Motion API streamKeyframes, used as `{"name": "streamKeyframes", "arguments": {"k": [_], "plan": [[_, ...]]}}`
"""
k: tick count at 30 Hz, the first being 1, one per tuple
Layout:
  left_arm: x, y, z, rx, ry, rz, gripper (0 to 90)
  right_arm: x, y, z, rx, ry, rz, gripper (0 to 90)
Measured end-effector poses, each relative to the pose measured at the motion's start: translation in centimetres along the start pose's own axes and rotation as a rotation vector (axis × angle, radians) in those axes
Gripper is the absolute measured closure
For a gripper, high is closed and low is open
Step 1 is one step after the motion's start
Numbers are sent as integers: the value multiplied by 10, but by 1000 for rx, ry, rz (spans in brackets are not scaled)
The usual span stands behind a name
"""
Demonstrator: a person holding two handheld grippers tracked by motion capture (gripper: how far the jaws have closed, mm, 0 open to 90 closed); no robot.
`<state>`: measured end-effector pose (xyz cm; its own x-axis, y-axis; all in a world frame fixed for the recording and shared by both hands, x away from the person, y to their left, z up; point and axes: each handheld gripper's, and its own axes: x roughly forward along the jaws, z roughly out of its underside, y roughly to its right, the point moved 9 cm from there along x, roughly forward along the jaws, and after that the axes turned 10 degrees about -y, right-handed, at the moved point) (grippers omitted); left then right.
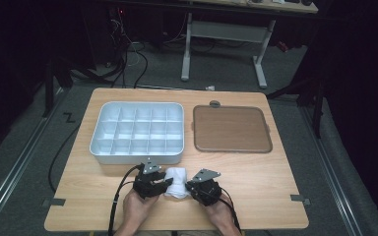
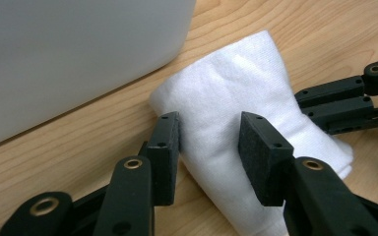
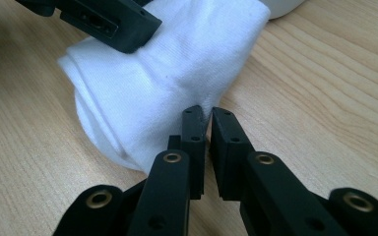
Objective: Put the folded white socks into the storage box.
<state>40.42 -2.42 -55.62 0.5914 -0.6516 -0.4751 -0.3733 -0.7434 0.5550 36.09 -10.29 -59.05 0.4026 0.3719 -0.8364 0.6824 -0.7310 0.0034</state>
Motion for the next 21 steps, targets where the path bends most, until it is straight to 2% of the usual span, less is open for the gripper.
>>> {"name": "streamKeyframes", "arguments": {"k": [17, 21], "plan": [[-5, -13, -5, -18, 4, -8, 584, 7, -5, -8, -29, 22, 10, 858], [-10, -21, -8, -42, -5, -17, 574, 9, -10, -11, -36, 25, -4, 856]]}}
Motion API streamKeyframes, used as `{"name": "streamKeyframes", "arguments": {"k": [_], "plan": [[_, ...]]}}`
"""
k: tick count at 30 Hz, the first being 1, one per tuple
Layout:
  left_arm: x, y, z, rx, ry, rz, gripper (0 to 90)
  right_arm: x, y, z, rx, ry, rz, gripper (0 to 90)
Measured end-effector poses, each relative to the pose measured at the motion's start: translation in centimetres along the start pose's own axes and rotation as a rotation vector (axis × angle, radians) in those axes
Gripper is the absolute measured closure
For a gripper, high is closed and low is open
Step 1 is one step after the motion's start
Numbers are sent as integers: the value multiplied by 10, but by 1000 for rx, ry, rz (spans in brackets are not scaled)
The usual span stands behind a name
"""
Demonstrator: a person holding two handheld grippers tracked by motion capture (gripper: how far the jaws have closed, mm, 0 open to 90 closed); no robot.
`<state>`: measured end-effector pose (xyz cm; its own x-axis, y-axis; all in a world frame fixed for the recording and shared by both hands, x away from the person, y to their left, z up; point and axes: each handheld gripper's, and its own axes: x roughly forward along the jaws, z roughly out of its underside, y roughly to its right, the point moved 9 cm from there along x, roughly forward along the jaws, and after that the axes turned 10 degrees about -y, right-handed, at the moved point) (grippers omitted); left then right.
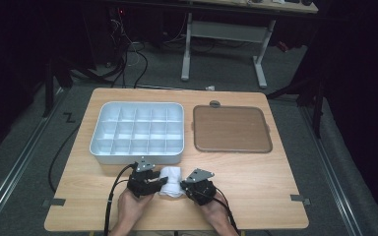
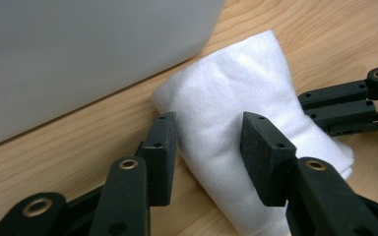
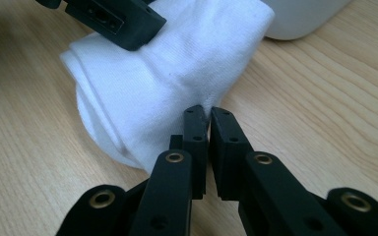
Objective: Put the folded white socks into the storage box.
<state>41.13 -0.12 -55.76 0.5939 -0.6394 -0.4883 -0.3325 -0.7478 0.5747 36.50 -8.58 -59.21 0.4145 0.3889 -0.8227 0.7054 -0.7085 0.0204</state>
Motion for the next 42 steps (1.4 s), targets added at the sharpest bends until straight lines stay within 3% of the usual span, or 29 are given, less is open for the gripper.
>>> {"name": "streamKeyframes", "arguments": {"k": [2, 7, 11, 14, 19, 22, 24, 31, 33, 37, 42], "plan": [[-3, -4, -2, -29, 3, -6, 549, 1, -2, -2, -7, 7, -9, 852], [-10, -5, -8, -51, 23, -6, 475, 2, -5, -4, -3, 9, -22, 792], [-14, 5, -12, -51, 26, 26, 379, -2, -2, -5, 24, 18, -21, 740], [-13, 11, -16, -59, 30, 38, 334, -7, 0, -6, 31, 29, -16, 724], [-2, 10, -16, -90, 17, 20, 290, -17, 9, -3, 51, 56, 4, 705], [7, 2, -12, -91, -13, -25, 282, -25, 26, 5, 90, 66, 30, 686], [10, 0, -13, -116, -11, -23, 278, -29, 38, 12, 124, 66, 45, 681], [13, -6, -9, -102, -17, -50, 356, -47, 83, 48, 222, 56, 127, 664], [14, -6, -8, -89, -16, -51, 365, -52, 93, 58, 246, 52, 152, 655], [14, -8, -9, -111, -22, -45, 385, -57, 112, 78, 301, 43, 196, 635], [11, -9, -9, -118, -28, -31, 436, -60, 126, 90, 337, 52, 225, 626]]}}
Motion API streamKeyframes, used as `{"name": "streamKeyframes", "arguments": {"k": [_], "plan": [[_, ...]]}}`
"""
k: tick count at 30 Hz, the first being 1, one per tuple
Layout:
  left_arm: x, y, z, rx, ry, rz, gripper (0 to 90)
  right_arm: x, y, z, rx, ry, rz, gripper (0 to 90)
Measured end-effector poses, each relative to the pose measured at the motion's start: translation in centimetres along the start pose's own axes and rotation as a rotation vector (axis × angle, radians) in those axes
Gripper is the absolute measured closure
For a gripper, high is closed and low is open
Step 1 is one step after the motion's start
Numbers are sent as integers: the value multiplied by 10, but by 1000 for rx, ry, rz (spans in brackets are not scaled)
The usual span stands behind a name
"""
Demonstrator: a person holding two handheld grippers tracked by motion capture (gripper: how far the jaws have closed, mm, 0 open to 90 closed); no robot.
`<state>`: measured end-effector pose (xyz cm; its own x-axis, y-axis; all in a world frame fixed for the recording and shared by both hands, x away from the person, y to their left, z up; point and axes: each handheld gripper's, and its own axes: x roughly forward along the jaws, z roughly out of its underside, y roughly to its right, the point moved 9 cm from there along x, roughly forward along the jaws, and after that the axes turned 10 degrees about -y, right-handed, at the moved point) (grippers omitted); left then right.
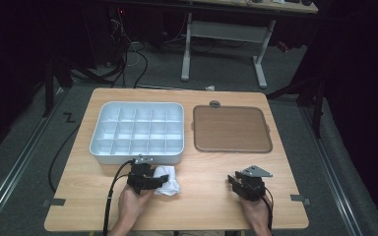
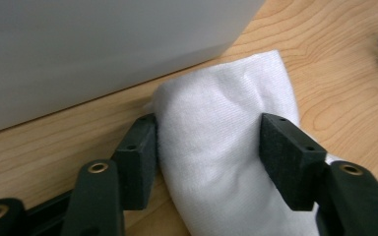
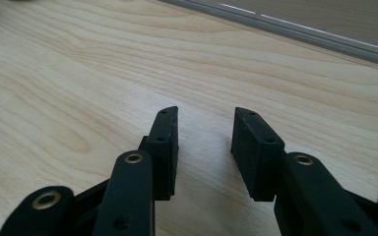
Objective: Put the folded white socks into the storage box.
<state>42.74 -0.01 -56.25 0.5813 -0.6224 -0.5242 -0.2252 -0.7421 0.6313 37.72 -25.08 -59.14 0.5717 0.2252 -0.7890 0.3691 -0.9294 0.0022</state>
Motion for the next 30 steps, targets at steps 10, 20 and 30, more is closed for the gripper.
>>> {"name": "streamKeyframes", "arguments": {"k": [10, 20, 30], "plan": [[-11, -9, -2, -29, -8, 23, 608, 1, 3, 0, 7, -8, 34, 533], [-14, -6, 0, 3, -16, 19, 685, 1, 4, 0, 13, -8, 38, 518], [-16, 0, 4, 82, -38, 6, 715, 1, 4, 0, 16, -9, 39, 509]]}}
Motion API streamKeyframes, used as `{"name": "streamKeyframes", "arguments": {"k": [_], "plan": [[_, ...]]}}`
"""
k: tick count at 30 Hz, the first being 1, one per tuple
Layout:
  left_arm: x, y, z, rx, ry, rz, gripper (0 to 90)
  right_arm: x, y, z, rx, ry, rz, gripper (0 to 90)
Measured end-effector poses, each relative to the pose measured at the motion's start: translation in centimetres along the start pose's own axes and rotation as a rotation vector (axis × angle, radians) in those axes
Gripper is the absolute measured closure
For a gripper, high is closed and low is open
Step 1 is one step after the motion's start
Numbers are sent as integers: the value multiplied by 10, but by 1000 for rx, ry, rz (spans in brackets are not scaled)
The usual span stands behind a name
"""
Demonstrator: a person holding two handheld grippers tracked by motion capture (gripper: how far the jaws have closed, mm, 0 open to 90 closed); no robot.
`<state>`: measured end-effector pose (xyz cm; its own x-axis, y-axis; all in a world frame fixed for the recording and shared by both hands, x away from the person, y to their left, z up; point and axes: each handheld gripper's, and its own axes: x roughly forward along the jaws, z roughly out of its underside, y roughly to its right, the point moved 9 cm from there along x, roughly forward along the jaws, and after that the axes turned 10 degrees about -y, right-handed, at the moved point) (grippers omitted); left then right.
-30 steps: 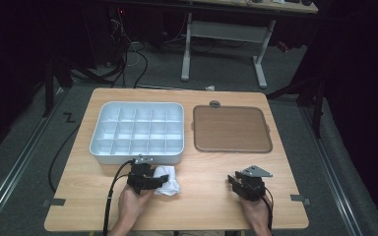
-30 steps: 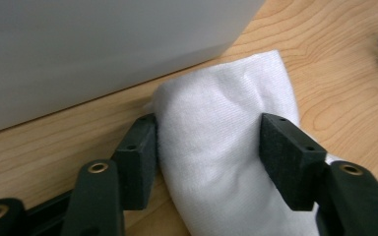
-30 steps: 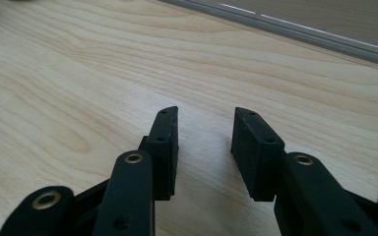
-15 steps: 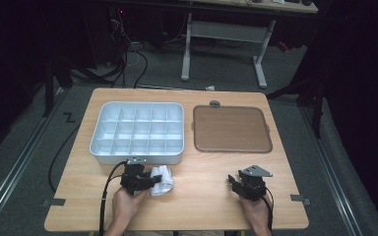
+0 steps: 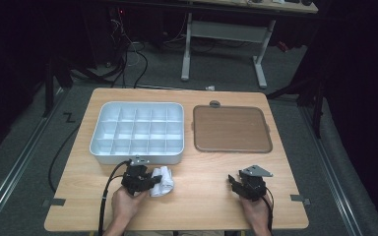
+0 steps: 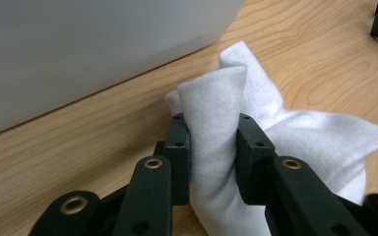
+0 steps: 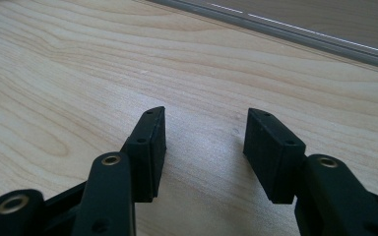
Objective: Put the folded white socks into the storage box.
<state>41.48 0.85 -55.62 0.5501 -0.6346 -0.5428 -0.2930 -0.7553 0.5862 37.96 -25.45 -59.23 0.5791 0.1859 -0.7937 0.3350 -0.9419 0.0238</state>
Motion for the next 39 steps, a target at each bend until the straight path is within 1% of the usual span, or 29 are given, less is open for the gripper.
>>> {"name": "streamKeyframes", "arguments": {"k": [1, 5, 9, 12, 16, 21, 29, 36, 39], "plan": [[-1, 1, 0, 7, -1, 0, 717, 0, 0, 0, 0, 0, 1, 506], [-3, 5, 2, 12, -12, 10, 721, 0, 0, 0, -4, -1, 0, 487], [-5, 8, 2, 24, -12, 17, 725, 1, 0, 0, -4, -2, -1, 470], [-8, 10, 2, 31, -13, 22, 727, 1, 0, 0, -6, -2, -1, 468], [-13, 15, 0, 44, -3, 30, 729, 1, 0, -1, -5, -2, -1, 467], [-17, 18, 0, 70, -7, 35, 730, 1, 0, 0, -4, -3, -2, 466], [-25, 20, -4, 61, -7, 56, 731, 1, 0, 0, -5, -3, -3, 465], [-32, 22, -8, 30, -5, 89, 734, 1, 0, -1, -5, -3, -3, 466], [-37, 24, -12, 30, -2, 97, 735, 1, 0, -1, -5, -3, -3, 466]]}}
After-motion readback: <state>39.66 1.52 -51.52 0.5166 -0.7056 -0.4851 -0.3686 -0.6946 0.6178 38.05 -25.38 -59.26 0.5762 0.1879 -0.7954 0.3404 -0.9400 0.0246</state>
